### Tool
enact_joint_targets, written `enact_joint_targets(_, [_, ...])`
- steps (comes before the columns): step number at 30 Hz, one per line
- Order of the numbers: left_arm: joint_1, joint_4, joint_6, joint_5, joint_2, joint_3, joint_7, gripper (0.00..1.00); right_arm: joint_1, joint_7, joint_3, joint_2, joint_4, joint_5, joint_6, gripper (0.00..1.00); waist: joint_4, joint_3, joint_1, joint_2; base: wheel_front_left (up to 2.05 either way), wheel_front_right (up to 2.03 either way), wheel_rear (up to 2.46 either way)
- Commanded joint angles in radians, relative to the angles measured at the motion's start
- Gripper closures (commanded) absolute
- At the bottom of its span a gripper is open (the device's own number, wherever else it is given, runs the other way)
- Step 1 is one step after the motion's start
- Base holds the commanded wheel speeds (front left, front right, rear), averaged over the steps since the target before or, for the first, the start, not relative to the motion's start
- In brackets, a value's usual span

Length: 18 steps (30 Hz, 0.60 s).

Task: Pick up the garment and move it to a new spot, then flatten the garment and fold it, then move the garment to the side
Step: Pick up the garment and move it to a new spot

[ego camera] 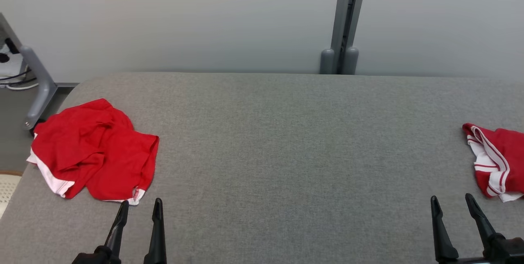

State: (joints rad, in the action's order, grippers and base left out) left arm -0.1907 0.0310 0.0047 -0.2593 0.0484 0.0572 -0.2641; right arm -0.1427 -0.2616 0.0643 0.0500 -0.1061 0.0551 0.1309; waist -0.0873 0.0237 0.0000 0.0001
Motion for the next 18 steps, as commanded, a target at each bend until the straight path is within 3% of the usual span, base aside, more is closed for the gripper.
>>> enact_joint_targets(1, [0.015,-0.005,0.005,-0.004,0.004,-0.001,0.0,0.0,-0.005,-0.004,-0.004,0.002,0.009,0.008,0.0,0.0,-0.042,0.003,0.0,-0.0001,0.0,0.0,0.0])
enact_joint_targets(11, [-0.018,-0.008,0.01,-0.025,0.004,0.001,0.0,0.0,-0.001,-0.004,-0.064,0.003,0.002,0.038,0.0,0.0,-0.278,0.017,0.0,-0.0001,0.0,0.0,0.0])
enact_joint_targets(18, [0.064,0.012,0.028,-0.092,0.002,-0.024,0.0,0.0,0.041,-0.004,-0.074,0.005,0.013,0.008,0.0,0.0,-0.319,-0.081,0.0,-0.0001,0.0,0.0,0.0])
